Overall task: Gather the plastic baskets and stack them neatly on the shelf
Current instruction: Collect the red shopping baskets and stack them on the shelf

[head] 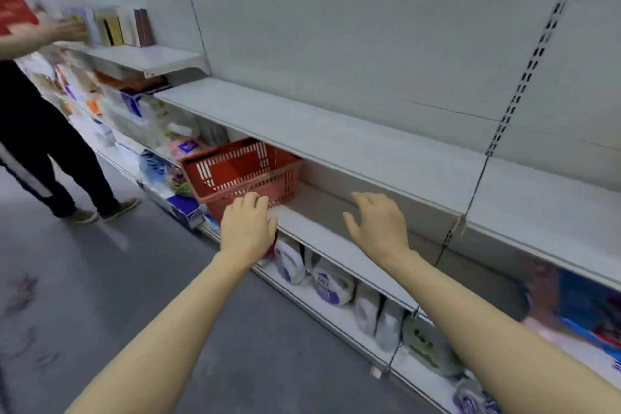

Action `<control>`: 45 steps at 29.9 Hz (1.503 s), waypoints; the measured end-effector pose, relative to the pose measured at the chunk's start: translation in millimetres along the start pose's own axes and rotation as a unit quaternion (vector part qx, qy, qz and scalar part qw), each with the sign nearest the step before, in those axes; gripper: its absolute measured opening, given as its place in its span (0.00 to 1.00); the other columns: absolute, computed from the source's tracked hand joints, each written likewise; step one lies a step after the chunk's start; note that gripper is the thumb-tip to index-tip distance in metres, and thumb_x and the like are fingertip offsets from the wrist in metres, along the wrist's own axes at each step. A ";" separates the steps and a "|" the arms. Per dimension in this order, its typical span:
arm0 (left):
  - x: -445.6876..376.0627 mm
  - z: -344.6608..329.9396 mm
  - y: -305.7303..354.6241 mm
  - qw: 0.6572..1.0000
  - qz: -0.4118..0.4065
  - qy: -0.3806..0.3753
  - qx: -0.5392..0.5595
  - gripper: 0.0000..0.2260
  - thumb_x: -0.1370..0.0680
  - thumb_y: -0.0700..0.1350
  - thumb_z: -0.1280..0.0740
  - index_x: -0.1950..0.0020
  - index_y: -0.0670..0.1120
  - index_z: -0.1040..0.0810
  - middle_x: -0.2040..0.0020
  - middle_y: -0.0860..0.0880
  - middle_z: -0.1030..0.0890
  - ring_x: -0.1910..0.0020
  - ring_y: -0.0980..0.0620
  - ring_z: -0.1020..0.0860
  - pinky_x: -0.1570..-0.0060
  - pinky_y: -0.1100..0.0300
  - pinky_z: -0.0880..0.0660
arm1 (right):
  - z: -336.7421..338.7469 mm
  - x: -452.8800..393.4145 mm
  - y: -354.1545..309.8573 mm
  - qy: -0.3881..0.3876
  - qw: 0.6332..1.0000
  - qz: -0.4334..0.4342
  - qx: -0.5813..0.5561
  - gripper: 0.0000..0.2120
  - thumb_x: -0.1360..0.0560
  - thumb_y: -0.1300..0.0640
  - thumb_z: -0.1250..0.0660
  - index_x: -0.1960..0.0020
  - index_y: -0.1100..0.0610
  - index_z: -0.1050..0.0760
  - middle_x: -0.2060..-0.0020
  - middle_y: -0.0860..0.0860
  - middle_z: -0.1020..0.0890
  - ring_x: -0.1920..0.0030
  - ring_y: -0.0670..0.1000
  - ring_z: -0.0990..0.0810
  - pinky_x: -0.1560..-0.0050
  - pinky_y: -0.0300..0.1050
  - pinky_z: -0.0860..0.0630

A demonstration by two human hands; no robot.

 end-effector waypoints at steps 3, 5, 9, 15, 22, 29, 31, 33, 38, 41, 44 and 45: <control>-9.1 -19.3 -35.0 0.999 0.029 -0.013 0.004 0.17 0.27 0.48 0.26 0.43 0.40 0.18 0.46 0.40 0.19 0.51 0.37 0.20 0.53 0.46 0.23 | -36.8 -12.6 -17.2 -0.028 1.000 0.002 -0.004 0.17 0.31 0.55 0.27 0.46 0.62 0.21 0.56 0.57 0.16 0.56 0.61 0.20 0.54 0.53 0.24; -18.9 -32.5 -60.0 0.999 0.043 -0.020 0.006 0.17 0.24 0.50 0.29 0.40 0.40 0.19 0.44 0.41 0.19 0.48 0.38 0.21 0.50 0.46 0.24 | -59.0 -22.8 -28.6 -0.039 0.999 -0.002 -0.004 0.17 0.31 0.55 0.28 0.45 0.62 0.21 0.56 0.57 0.17 0.55 0.61 0.20 0.53 0.53 0.24; -42.5 -62.8 -119.0 0.996 0.079 -0.038 0.022 0.18 0.21 0.51 0.33 0.35 0.42 0.21 0.39 0.42 0.21 0.44 0.40 0.22 0.46 0.47 0.25 | -105.4 -47.4 -54.2 -0.045 0.999 -0.012 0.003 0.16 0.30 0.56 0.29 0.45 0.62 0.22 0.54 0.57 0.17 0.54 0.61 0.20 0.54 0.53 0.25; -75.5 -121.7 -202.5 0.992 0.095 -0.080 0.032 0.18 0.19 0.50 0.35 0.34 0.41 0.23 0.38 0.41 0.22 0.41 0.38 0.24 0.44 0.45 0.26 | -183.8 -80.0 -83.1 -0.049 0.997 -0.062 -0.009 0.15 0.30 0.57 0.29 0.45 0.63 0.21 0.53 0.58 0.17 0.54 0.62 0.20 0.53 0.53 0.25; -137.7 -216.9 -285.0 0.949 0.264 -0.109 0.136 0.24 0.17 0.51 0.37 0.26 0.39 0.34 0.30 0.38 0.30 0.33 0.35 0.29 0.38 0.40 0.28 | -275.8 -120.2 -82.1 -0.066 0.994 -0.091 -0.006 0.17 0.25 0.54 0.34 0.39 0.62 0.24 0.47 0.58 0.18 0.47 0.61 0.22 0.47 0.53 0.29; -179.3 -317.8 -319.2 0.885 0.380 -0.109 0.247 0.41 0.18 0.47 0.33 0.18 0.37 0.57 0.17 0.39 0.53 0.28 0.32 0.33 0.31 0.44 0.34 | -350.5 -138.3 -63.0 -0.074 0.991 -0.108 -0.008 0.18 0.25 0.55 0.34 0.38 0.62 0.24 0.46 0.59 0.18 0.46 0.61 0.22 0.44 0.54 0.28; -183.9 -327.1 -325.9 0.876 0.391 -0.091 0.269 0.42 0.20 0.42 0.32 0.18 0.37 0.59 0.17 0.40 0.54 0.26 0.35 0.34 0.30 0.46 0.35 | -365.0 -138.4 -59.3 -0.081 0.990 -0.114 -0.013 0.19 0.25 0.55 0.34 0.37 0.62 0.25 0.44 0.59 0.19 0.44 0.61 0.22 0.43 0.53 0.29; -181.8 -332.9 -335.7 0.874 0.385 -0.091 0.281 0.42 0.22 0.37 0.32 0.17 0.38 0.57 0.17 0.42 0.51 0.23 0.38 0.37 0.27 0.47 0.37 | -375.9 -137.8 -55.9 -0.082 0.989 -0.121 -0.023 0.19 0.24 0.55 0.34 0.36 0.61 0.25 0.43 0.58 0.19 0.43 0.61 0.23 0.42 0.53 0.29; -152.7 -341.7 -379.2 0.890 0.331 -0.049 0.311 0.38 0.30 0.30 0.32 0.22 0.38 0.40 0.26 0.36 0.33 0.27 0.37 0.34 0.29 0.44 0.33 | -387.5 -141.1 -45.1 -0.065 0.984 -0.157 -0.055 0.20 0.23 0.54 0.36 0.33 0.60 0.28 0.38 0.56 0.22 0.38 0.59 0.26 0.40 0.52 0.30; -131.7 -343.7 -399.1 0.884 0.340 -0.069 0.313 0.37 0.27 0.31 0.32 0.20 0.41 0.41 0.24 0.38 0.36 0.27 0.36 0.34 0.28 0.45 0.34 | -389.8 -152.1 -39.6 -0.042 0.983 -0.166 -0.068 0.21 0.23 0.54 0.36 0.31 0.60 0.30 0.36 0.56 0.24 0.37 0.58 0.28 0.39 0.52 0.31; -111.5 -349.0 -413.5 0.870 0.374 -0.105 0.303 0.38 0.24 0.33 0.35 0.16 0.44 0.48 0.21 0.42 0.43 0.26 0.38 0.35 0.27 0.48 0.38 | -392.2 -166.1 -29.9 -0.023 0.980 -0.187 -0.071 0.20 0.22 0.54 0.36 0.34 0.63 0.30 0.42 0.61 0.23 0.43 0.63 0.26 0.43 0.54 0.30; -107.3 -351.4 -418.6 0.864 0.386 -0.107 0.305 0.37 0.23 0.34 0.36 0.16 0.45 0.48 0.22 0.42 0.42 0.26 0.38 0.34 0.27 0.48 0.38 | -395.5 -171.2 -25.1 -0.028 0.975 -0.205 -0.076 0.20 0.22 0.53 0.36 0.36 0.65 0.29 0.45 0.64 0.22 0.45 0.64 0.25 0.46 0.54 0.30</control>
Point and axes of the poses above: each hand's wrist, its own x-axis away from the middle knuckle, its own z-axis out of the back of the hand, y = z × x, the point moved 8 cm from there along -x, towards the middle knuckle
